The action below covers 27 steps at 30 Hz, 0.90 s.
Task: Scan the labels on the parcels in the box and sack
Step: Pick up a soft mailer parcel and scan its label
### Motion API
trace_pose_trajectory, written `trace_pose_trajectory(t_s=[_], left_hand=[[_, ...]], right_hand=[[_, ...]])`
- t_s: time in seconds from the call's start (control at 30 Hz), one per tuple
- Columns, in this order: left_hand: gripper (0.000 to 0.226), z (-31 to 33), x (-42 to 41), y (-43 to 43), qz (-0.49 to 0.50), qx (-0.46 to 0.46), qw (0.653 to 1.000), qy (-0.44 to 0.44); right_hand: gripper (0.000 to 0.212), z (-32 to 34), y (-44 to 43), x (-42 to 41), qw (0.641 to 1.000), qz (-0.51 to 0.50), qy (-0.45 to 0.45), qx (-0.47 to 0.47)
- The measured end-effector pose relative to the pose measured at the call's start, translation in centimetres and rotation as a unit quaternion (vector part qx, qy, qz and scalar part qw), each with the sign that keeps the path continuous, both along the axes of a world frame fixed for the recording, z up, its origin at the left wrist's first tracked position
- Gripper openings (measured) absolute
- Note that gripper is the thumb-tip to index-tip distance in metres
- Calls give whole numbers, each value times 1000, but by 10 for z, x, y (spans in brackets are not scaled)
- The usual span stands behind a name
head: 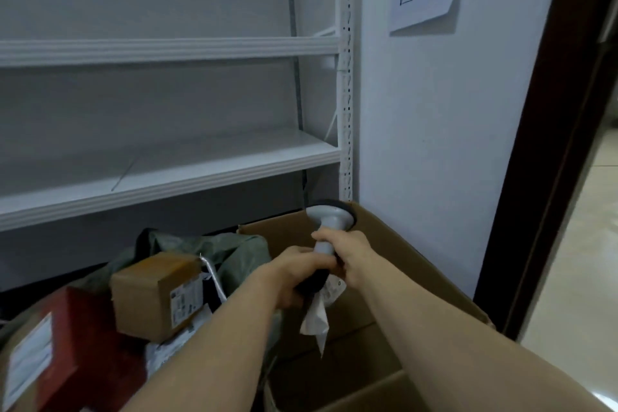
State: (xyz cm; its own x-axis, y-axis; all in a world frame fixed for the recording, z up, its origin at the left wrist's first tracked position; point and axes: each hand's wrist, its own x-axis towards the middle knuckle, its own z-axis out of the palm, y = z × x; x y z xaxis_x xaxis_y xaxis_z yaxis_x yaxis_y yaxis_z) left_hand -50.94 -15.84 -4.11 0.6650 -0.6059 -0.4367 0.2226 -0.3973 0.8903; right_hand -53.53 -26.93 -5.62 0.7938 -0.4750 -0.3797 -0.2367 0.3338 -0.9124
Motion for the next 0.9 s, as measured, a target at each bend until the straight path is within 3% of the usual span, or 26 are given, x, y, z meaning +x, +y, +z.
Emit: trace_pose_trajectory(t_s=[0.1,0.2,0.3,0.47,0.63,0.83,0.9], left_hand=[[42,7,4,13,58,-86,993,50],[38,3,22,27,198,-58,977,-51],[39,1,30,44,277,-23,955,-104],[65,9,30,68,347,-65,930,-103],[34,11,36,85,385,-142,911,-48],[33,15,37,95,430,-190,883,-16],[36,17,37,98,424,-176,888,-31]], right_hand=[[41,8,5,-5,998,-7,-43,56],[22,17,9,-12,985,20,-101,141],[17,24,14,-19,975,62,-138,160],[12,35,13,-31,979,149,-128,48],[16,33,17,-36,981,175,-69,-43],[17,36,33,-31,974,203,-55,-84],[20,41,37,-31,964,214,-44,-154]])
